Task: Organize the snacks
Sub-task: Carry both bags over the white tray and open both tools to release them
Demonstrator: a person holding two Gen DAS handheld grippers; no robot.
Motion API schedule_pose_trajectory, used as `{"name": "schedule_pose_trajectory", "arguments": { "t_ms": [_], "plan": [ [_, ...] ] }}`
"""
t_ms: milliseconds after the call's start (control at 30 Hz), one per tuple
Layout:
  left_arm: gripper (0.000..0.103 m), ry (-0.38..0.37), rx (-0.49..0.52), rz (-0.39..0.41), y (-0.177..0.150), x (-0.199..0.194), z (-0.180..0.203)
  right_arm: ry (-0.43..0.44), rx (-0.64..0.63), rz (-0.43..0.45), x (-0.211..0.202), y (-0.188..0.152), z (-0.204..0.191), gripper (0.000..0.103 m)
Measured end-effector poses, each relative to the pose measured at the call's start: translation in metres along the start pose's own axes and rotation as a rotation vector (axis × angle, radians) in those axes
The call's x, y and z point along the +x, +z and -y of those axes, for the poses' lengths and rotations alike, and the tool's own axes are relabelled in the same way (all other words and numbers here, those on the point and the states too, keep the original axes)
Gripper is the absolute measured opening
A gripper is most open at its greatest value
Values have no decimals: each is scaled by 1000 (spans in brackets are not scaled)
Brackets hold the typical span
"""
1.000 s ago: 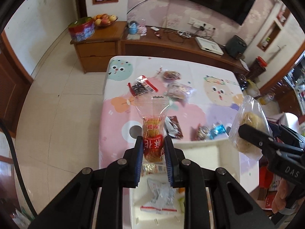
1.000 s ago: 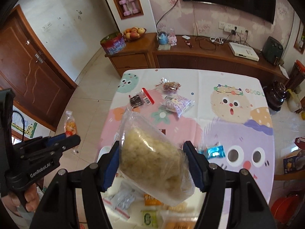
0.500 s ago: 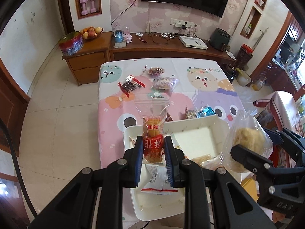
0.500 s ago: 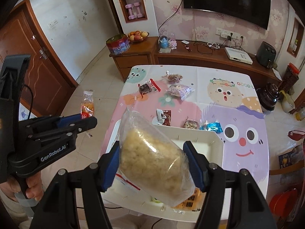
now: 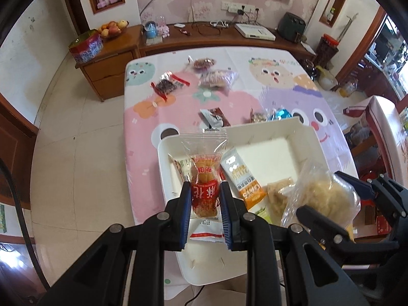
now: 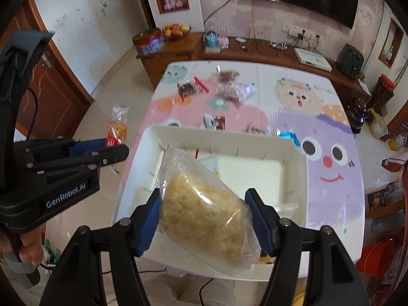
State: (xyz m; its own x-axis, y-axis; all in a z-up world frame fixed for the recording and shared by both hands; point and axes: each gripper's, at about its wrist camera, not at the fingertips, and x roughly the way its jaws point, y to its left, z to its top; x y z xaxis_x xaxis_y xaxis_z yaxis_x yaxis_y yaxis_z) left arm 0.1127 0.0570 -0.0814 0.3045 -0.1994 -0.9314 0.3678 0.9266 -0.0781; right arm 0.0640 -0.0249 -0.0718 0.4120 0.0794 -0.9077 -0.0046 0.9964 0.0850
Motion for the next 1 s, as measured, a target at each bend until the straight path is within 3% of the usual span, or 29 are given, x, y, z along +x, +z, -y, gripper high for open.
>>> {"name": "schedule_pose_trajectory", "arguments": {
  "t_ms": [400,833,900,1000],
  "plan": [
    [20,-2,37,-59,-3,22,11,7,6,-70,18,-14,-1,66],
    [20,5,41,-67,-2,25,13,0,-25,-76,21,-12,-6,66],
    [27,12,42,-56,-2,24,14,-5,-37,-74,21,-11,-8,66],
    [65,22,44,-34,-2,21,15,-8,-48,-82,22,-11,-10,66]
  ]
}}
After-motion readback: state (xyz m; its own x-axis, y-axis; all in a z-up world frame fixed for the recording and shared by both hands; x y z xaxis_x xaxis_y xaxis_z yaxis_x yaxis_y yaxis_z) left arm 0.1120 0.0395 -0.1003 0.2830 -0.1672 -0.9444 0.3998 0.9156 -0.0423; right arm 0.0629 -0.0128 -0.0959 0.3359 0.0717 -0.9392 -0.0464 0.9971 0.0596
